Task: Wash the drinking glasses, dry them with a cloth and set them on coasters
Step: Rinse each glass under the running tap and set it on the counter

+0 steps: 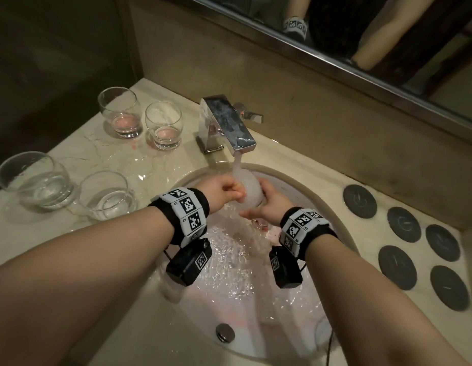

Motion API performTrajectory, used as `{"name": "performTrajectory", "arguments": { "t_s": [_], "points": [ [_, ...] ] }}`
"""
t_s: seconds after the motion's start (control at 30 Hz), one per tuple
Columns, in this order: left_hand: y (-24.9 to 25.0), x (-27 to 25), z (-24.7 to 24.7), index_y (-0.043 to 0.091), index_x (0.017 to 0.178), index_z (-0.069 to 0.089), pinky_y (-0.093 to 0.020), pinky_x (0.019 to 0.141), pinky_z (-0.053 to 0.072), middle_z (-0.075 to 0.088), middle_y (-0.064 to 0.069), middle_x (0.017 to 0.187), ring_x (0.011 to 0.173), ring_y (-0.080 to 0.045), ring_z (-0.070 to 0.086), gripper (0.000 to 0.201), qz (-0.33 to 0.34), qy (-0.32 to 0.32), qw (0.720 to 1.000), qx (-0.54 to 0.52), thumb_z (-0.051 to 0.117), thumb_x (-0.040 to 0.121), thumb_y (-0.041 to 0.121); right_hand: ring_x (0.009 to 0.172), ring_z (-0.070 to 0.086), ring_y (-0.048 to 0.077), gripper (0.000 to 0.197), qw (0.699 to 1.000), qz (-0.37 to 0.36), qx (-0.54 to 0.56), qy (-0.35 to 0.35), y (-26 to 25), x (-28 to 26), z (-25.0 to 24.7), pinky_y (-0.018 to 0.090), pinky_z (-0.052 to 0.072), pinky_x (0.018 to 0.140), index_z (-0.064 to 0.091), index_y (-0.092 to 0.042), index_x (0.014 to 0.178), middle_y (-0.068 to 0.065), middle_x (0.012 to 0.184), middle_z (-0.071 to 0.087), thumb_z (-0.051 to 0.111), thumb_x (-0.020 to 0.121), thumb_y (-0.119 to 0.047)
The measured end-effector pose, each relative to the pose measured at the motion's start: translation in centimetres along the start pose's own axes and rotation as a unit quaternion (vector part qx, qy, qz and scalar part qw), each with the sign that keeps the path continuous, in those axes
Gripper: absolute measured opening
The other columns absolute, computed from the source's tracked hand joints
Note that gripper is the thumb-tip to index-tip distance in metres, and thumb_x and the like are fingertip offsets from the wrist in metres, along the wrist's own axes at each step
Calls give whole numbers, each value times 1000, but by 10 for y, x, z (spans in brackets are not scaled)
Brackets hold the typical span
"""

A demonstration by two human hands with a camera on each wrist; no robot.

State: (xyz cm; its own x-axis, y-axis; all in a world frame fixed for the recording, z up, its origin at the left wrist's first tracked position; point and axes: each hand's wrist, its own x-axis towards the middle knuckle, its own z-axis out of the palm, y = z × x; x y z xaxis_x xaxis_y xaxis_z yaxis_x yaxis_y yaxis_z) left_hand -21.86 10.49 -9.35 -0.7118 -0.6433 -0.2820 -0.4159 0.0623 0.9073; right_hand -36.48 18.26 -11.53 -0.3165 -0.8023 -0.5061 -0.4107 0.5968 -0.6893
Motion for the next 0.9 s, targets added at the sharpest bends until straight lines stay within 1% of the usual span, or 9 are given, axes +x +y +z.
{"name": "performTrajectory", "arguments": {
  "t_s": [0.1,0.17,0.23,0.4,0.5,0.6,0.7,0.8,0.9],
  "points": [
    [1,-8,1,-1,101,65,4,60,34,59,3,83,65,8,49,17,1,-8,998,54,60,89,10,90,64,22,93,999,7,-43,16,-5,-16,-11,41,57,76,34,-26,139,6,118,59,85,63,-17],
    [0,-11,2,4,102,67,0,59,35,61,2,90,71,0,50,20,-2,-22,997,77,61,89,18,108,57,21,94,993,10,-106,41,-11,-28,-19,38,49,94,35,-26,140,5,131,52,86,62,-23],
    [0,-16,4,6,102,68,-6,62,35,61,2,92,78,-6,52,23,-14,-39,995,94,61,89,23,120,48,24,91,979,17,-193,60,-18,-42,-26,38,41,101,37,-30,139,5,136,44,85,62,-30],
    [5,-36,5,4,103,66,-17,72,48,62,1,85,79,-9,57,21,-9,-89,996,9,61,89,18,118,44,25,86,931,15,-353,87,-48,-81,-30,38,44,96,36,-34,138,4,126,41,82,65,-33],
    [9,-50,4,13,98,65,-29,85,49,64,1,91,92,-14,60,13,-18,-119,992,-42,59,90,20,119,40,24,80,855,-13,-506,118,-69,-102,-26,40,40,94,31,-37,140,3,127,41,75,73,-31],
    [13,-63,4,21,89,63,-28,84,49,65,2,95,95,-15,62,7,-26,-124,988,-90,57,91,23,121,37,25,75,785,-58,-598,149,-85,-118,-20,44,32,99,30,-37,140,5,129,40,68,77,-22],
    [16,-74,4,21,90,62,-31,90,47,66,3,101,96,-13,62,10,-25,-121,987,-102,54,93,26,120,36,24,72,731,-114,-653,158,-94,-131,-16,41,30,98,31,-36,139,4,129,39,65,78,-16],
    [15,-87,7,18,95,63,-31,91,47,66,3,103,96,-12,61,13,-29,-105,987,-114,55,92,29,119,36,24,71,720,-145,-661,156,-94,-141,-14,38,29,97,30,-36,140,4,129,39,62,80,-15],
    [15,-101,12,18,93,63,-31,91,48,65,5,101,99,-12,59,13,-36,-83,985,-144,56,91,28,120,36,23,75,734,-149,-645,152,-88,-147,-13,39,29,98,27,-38,142,3,129,39,61,80,-12]
  ]
}}
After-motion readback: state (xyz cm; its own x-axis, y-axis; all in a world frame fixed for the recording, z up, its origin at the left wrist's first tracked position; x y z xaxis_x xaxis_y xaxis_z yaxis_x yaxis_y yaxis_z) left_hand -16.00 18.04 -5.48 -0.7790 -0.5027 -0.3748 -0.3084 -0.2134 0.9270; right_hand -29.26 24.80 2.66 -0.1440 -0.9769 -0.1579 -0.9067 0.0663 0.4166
